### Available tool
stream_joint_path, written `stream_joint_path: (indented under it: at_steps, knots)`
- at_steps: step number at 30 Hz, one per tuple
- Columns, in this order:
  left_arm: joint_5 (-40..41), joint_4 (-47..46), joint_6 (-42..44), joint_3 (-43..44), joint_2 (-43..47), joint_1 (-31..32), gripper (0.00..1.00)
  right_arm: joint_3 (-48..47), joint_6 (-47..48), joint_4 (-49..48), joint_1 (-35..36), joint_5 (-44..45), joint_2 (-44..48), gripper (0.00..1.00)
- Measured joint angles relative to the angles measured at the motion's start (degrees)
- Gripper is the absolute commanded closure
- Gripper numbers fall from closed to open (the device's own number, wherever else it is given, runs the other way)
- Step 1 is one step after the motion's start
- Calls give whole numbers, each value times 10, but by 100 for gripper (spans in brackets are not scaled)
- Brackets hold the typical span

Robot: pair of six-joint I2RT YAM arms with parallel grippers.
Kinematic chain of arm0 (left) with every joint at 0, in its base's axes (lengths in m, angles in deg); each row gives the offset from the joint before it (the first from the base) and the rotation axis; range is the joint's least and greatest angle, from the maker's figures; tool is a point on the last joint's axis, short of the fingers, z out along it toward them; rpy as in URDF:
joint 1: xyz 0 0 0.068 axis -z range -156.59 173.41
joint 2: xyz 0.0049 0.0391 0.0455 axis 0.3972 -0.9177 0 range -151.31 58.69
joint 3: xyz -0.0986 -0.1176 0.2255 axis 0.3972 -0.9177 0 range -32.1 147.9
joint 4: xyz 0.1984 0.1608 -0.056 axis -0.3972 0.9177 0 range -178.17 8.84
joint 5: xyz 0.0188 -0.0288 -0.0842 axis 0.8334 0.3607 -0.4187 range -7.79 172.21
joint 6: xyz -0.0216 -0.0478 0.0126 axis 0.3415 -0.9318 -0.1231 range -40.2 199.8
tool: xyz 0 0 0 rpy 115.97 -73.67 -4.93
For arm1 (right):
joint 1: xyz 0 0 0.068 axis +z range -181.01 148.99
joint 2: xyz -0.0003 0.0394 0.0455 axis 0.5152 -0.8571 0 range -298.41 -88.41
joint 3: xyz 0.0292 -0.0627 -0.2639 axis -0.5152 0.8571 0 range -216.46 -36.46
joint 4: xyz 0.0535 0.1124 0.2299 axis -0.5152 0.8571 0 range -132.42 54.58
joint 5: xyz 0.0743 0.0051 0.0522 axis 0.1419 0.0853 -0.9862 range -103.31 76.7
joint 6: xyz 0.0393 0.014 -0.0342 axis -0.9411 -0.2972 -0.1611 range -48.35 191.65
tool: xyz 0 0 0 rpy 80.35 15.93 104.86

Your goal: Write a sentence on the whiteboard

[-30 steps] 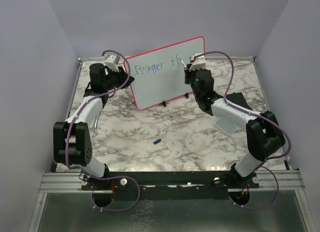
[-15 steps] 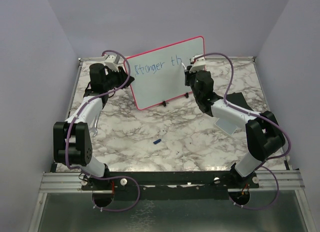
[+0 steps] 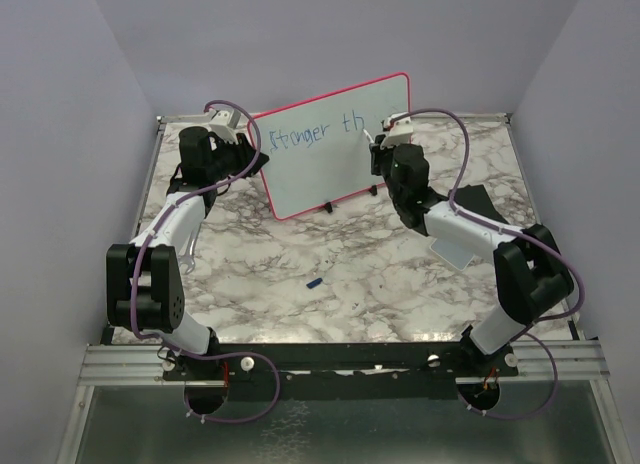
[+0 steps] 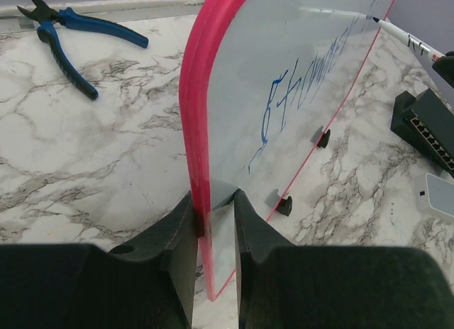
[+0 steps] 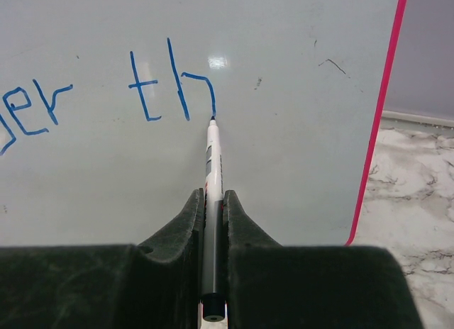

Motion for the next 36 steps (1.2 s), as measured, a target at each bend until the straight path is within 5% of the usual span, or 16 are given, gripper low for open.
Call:
stream_joint_path:
  at_steps: [14, 36]
  knots:
    - [0, 12, 21, 3, 2, 2, 91, 19, 5, 22, -7, -8, 76, 99]
    - [-5, 41, 52, 15, 2, 3, 91, 35, -20, 26, -91, -165, 82, 99]
